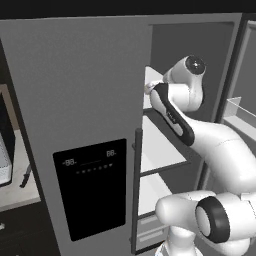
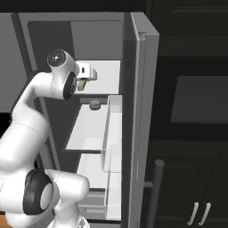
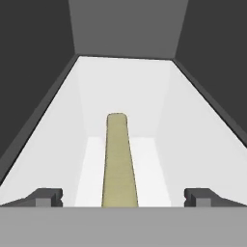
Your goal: Retrieve the butter from the fridge and place it on a plate on the dining table. Then retrieve the butter knife by the fridge and place it near the plate.
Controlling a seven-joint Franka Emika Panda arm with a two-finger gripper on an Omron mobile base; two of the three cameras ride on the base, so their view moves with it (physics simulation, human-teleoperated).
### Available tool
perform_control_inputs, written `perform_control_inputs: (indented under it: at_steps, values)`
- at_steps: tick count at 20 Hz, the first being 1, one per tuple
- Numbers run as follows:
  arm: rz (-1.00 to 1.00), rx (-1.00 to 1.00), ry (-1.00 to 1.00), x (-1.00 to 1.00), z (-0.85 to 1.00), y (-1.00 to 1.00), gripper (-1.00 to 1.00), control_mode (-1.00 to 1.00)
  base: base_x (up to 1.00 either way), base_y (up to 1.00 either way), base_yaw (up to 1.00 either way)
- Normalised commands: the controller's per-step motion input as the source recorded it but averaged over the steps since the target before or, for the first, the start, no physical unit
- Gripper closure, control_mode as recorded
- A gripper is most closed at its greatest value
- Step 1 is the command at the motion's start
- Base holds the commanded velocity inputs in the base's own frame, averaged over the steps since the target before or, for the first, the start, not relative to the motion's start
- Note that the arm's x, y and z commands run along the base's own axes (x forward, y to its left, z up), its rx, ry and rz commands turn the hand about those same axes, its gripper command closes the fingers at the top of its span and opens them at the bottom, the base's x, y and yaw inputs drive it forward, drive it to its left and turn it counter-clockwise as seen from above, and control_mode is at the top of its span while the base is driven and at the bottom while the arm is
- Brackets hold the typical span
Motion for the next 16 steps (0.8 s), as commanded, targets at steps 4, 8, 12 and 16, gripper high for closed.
perform_control_inputs:
  at_steps: [4, 8, 12, 16]
  values:
    - [0.06, 0.0, 0.06, 0.56, -0.08, 0.08, -1.0, -1.0, 0.0, 0.0, 0.0]
    - [0.05, 0.0, 0.14, 0.35, -0.15, 0.04, -1.0, -1.0, 0.0, 0.0, 0.0]
    - [0.01, -0.01, 0.09, 0.42, -0.24, 0.05, -1.0, -1.0, 0.0, 0.0, 0.0]
    - [0.0, 0.0, 0.02, 0.45, -0.24, 0.0, -1.0, -1.0, 0.0, 0.0, 0.0]
